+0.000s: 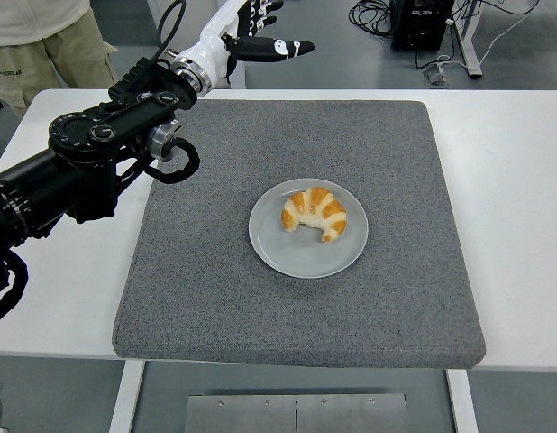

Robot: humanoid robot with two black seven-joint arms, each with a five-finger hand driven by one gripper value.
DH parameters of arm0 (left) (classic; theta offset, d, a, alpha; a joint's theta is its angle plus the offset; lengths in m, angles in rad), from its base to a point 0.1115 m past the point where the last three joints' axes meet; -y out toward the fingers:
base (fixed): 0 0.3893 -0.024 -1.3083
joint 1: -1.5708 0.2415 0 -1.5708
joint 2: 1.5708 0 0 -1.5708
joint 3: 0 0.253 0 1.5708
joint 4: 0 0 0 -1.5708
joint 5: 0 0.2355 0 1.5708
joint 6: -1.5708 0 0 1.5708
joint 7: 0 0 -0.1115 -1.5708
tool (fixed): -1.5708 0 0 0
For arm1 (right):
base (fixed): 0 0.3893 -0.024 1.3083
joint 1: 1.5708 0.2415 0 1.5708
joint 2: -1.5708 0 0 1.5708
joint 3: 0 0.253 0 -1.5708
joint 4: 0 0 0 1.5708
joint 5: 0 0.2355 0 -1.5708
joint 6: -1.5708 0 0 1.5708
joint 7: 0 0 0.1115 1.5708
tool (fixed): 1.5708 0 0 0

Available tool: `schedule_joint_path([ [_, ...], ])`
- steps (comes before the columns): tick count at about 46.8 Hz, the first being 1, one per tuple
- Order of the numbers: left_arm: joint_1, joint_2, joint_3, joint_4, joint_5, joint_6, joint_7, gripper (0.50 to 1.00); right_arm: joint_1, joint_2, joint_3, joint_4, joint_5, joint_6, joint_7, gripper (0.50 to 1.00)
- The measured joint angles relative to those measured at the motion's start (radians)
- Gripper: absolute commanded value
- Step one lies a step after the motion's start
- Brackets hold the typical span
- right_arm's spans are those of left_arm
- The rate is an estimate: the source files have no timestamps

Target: Place the bread on the plate

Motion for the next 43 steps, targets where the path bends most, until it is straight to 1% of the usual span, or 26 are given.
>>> schedule_joint_path([
  [10,0.089,-0.054,-0.176,0.073,-0.036,-0.029,0.009,0.968,0.0,0.0,0.0,0.003,0.0,0.004,0.0,1.0],
  [14,0.116,-0.064,-0.214,0.103,-0.053,-0.054,0.014,0.968,0.0,0.0,-0.001,0.004,0.0,0.006,0.0,1.0],
  [20,0.138,-0.073,-0.238,0.17,-0.124,-0.087,0.018,0.968,-0.001,0.0,-0.002,0.004,0.0,0.004,0.0,1.0],
  [25,0.158,-0.077,-0.24,0.234,-0.195,-0.128,0.042,0.968,-0.002,0.0,-0.003,0.003,0.0,0.003,-0.001,1.0],
  [28,0.17,-0.078,-0.24,0.259,-0.222,-0.156,0.047,0.968,-0.002,0.0,-0.003,0.003,0.0,0.003,-0.001,1.0],
  [31,0.175,-0.082,-0.24,0.271,-0.231,-0.174,0.048,0.968,-0.002,0.0,0.004,0.002,0.0,0.0,-0.001,1.0],
  [36,0.175,-0.086,-0.251,0.273,-0.232,-0.187,0.048,0.969,-0.001,0.0,0.009,0.002,0.0,-0.002,-0.001,1.0],
  [43,0.18,-0.084,-0.276,0.275,-0.232,-0.219,0.048,0.969,0.0,0.0,-0.004,0.001,0.0,-0.002,-0.001,1.0],
])
